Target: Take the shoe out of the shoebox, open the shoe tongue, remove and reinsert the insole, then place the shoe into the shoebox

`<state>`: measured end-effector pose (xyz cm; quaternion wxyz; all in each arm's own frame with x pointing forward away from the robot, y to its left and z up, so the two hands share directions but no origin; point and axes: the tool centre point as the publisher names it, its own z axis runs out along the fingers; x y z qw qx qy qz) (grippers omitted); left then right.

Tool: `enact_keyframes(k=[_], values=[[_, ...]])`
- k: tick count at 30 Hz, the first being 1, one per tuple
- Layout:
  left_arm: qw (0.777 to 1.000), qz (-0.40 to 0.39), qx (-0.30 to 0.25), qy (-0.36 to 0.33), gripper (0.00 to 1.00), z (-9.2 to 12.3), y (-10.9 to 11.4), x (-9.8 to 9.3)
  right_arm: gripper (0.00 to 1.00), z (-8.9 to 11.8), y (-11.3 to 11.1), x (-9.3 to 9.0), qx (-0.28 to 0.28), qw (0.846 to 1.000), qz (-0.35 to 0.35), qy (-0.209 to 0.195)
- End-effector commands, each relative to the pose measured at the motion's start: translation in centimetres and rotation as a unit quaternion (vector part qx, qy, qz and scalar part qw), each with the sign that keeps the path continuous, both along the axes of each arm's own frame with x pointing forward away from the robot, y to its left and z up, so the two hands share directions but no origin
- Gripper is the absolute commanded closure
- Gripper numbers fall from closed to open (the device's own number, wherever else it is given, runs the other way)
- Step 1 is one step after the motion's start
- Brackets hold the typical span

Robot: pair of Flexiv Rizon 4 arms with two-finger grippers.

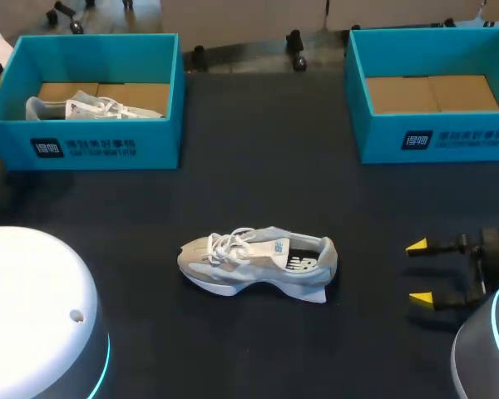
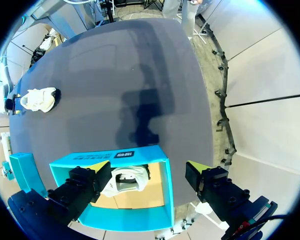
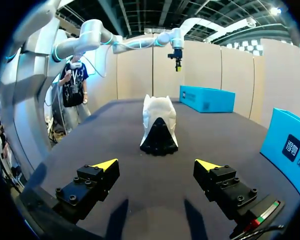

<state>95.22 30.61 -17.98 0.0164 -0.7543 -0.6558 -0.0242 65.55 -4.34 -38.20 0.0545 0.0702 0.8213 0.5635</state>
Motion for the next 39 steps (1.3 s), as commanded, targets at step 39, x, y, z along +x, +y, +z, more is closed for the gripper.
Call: enact_keyframes(k=[39], values=[[1.000, 0.000, 0.001, -0.001, 0.00, 0.0, 0.0, -0.1, 0.00, -0.8, 7.3, -0.5, -0.017, 0.998, -0.061, 0.018]])
